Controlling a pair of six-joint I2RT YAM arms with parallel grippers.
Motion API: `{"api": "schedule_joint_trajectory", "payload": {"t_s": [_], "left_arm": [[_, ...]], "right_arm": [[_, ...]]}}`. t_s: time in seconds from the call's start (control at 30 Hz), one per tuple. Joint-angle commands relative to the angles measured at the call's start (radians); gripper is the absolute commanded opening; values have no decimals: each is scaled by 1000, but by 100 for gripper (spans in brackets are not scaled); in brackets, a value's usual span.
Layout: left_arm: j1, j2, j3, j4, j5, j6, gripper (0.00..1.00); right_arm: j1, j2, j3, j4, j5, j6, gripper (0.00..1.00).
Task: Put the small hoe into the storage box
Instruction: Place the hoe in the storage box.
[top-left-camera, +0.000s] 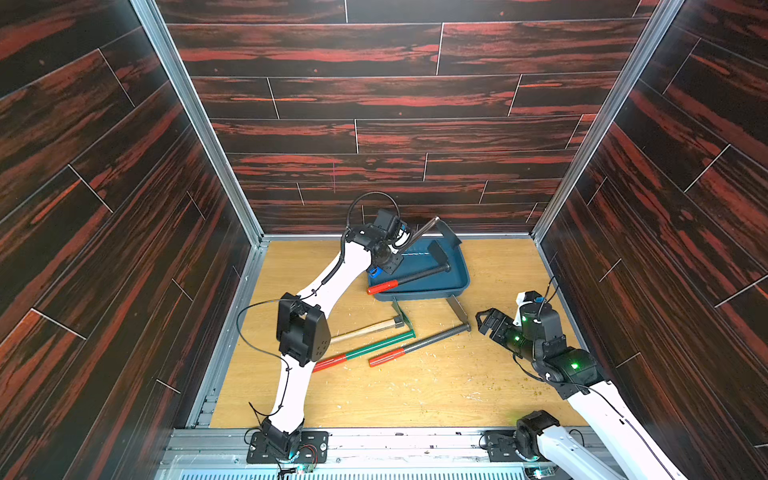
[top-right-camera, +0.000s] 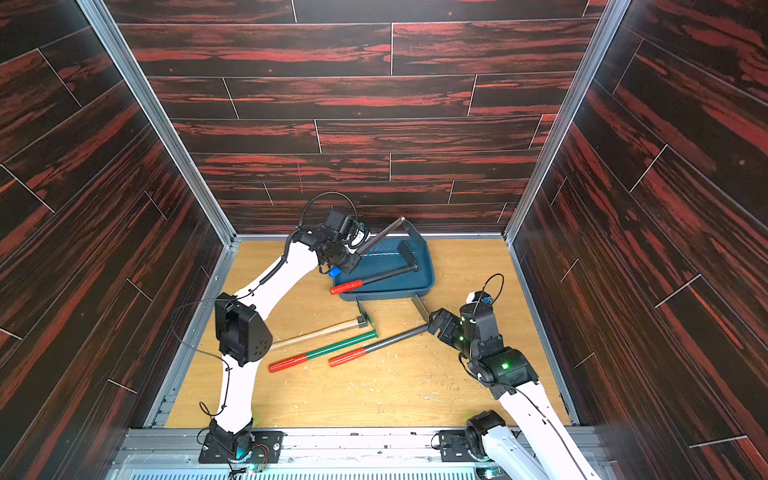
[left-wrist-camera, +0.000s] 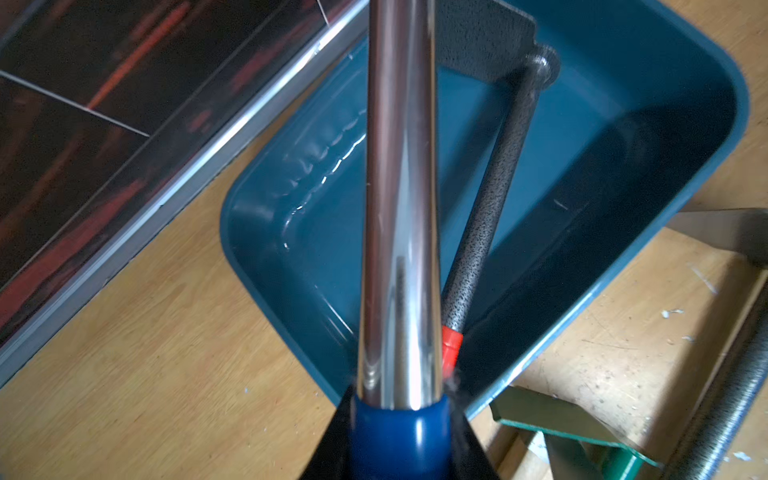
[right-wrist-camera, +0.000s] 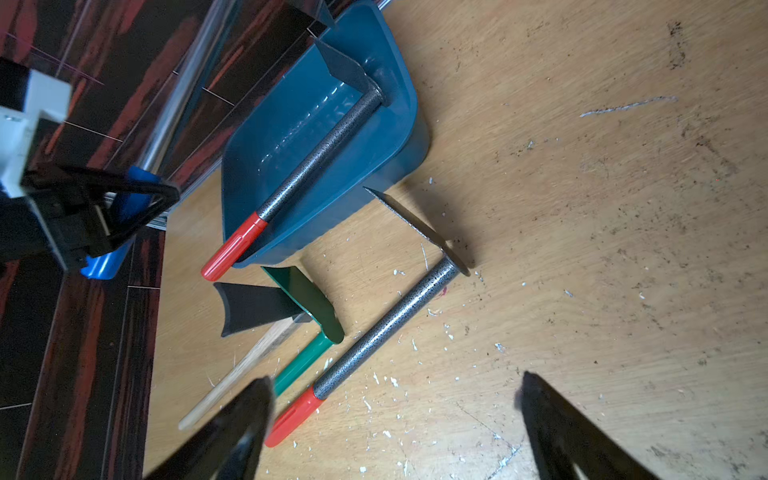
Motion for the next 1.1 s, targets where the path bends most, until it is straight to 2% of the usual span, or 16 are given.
{"api": "schedule_joint_trajectory", "payload": {"t_s": [0.0, 0.33, 0.63, 1.07], "left_arm": [[-1, -1, 61, 29, 38, 16, 0], [-1, 3, 12, 56, 69, 33, 0], [-5, -41, -127, 154, 42, 62, 0], [-8, -25, -127, 124, 8, 97, 0]], "right_arm": [[-1, 8, -17, 13, -7, -13, 96], [-2, 22, -18, 23, -24, -12, 96], [-3, 22, -21, 30, -38, -12, 95], [-3, 51, -17, 53, -60, -13, 95]]}}
